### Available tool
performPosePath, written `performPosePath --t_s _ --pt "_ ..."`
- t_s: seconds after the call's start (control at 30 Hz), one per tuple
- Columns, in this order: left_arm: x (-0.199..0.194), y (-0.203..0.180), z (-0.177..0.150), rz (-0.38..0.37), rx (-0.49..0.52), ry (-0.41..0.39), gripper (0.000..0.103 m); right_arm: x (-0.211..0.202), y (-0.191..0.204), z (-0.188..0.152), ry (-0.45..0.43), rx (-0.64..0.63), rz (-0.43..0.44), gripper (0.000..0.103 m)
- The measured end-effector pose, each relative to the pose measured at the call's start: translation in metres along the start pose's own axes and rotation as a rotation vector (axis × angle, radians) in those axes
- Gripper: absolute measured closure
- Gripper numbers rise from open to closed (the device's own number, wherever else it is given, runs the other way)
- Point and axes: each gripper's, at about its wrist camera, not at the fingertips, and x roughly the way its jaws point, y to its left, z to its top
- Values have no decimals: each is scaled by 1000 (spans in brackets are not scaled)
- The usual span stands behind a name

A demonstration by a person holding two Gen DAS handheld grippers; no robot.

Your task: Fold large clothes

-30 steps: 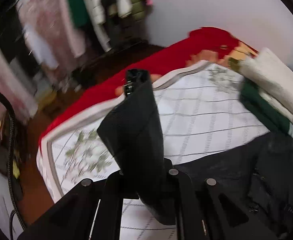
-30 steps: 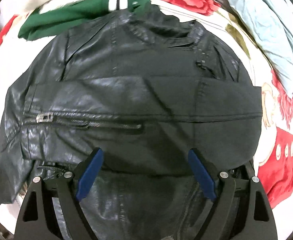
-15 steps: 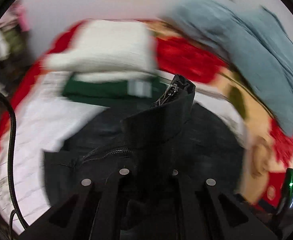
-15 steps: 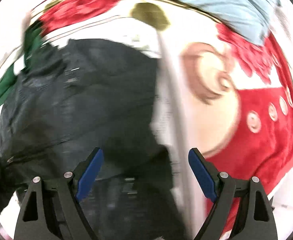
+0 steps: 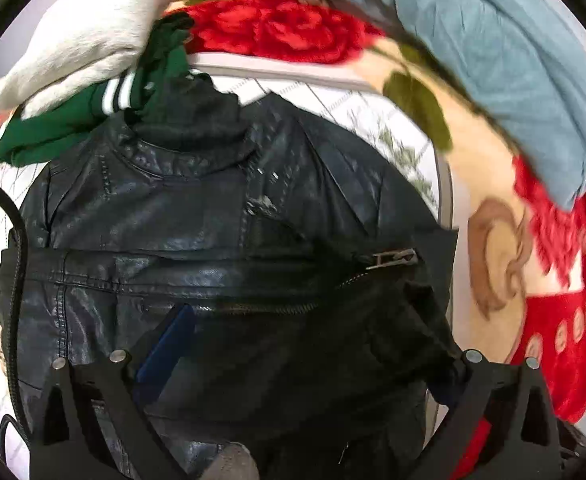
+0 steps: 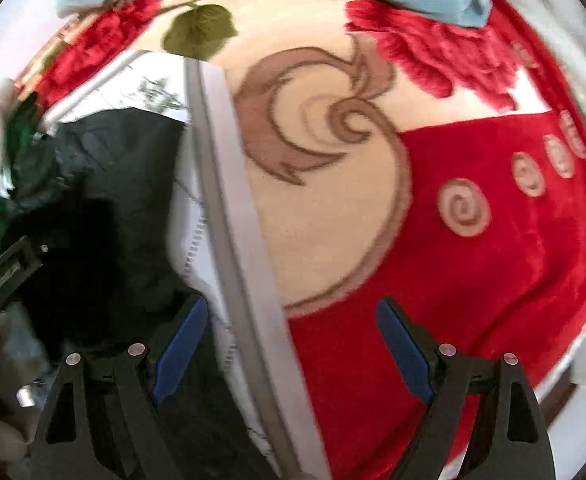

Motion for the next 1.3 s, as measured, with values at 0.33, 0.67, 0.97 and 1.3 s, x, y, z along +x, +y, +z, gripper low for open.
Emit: performPosePath --t_s 0.33,0.67,0.97,1.3 --pt "-55 67 -10 4 -139 -55 0 -11 51 16 4 -93 212 15" --pt "-84 118 -53 -34 -226 3 0 1 86 32 68 -86 324 15" --pt "-62 46 -20 -247 -195 -29 0 18 70 28 127 -46 316 15" --pt "-77 103 -34 -8 -245 -53 0 16 31 33 128 -1 295 15"
